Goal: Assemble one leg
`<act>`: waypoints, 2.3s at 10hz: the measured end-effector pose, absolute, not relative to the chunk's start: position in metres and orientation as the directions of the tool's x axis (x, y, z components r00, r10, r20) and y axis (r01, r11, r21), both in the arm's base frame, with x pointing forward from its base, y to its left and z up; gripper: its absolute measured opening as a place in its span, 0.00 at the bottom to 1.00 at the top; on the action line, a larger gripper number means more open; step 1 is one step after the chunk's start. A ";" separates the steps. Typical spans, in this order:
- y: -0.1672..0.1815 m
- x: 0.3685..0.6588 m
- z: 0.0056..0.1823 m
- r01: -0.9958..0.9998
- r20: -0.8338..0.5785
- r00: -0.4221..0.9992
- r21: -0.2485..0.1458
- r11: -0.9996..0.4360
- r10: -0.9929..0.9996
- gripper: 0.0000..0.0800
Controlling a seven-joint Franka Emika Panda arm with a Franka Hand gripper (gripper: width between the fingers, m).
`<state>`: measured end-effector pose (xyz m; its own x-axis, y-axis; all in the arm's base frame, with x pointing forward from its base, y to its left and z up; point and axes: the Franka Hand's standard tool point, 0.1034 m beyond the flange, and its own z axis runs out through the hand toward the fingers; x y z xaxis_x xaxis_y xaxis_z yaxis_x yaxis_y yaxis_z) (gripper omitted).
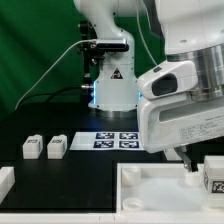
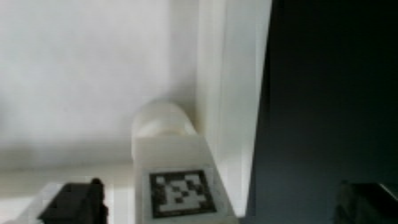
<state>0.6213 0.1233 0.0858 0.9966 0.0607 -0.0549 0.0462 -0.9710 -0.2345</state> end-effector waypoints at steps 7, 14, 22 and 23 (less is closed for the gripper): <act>0.117 0.630 0.084 0.052 -0.085 0.994 -0.229 -0.972 0.073 0.39; 0.123 0.622 0.082 -0.507 -0.026 0.857 -0.221 -0.833 -0.514 0.39; 0.129 0.627 0.081 -0.970 -0.252 0.007 -0.235 0.054 -0.968 0.39; 0.130 0.626 0.081 -0.970 -0.241 0.060 -0.243 0.001 -0.969 0.39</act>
Offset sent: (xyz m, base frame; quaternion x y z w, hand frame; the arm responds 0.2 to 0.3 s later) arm 0.0000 0.0000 0.0000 0.0000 0.0000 0.0000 1.0000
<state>0.6259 0.1303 0.0811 0.0598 -0.9687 -0.2409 -0.9699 0.0007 -0.2434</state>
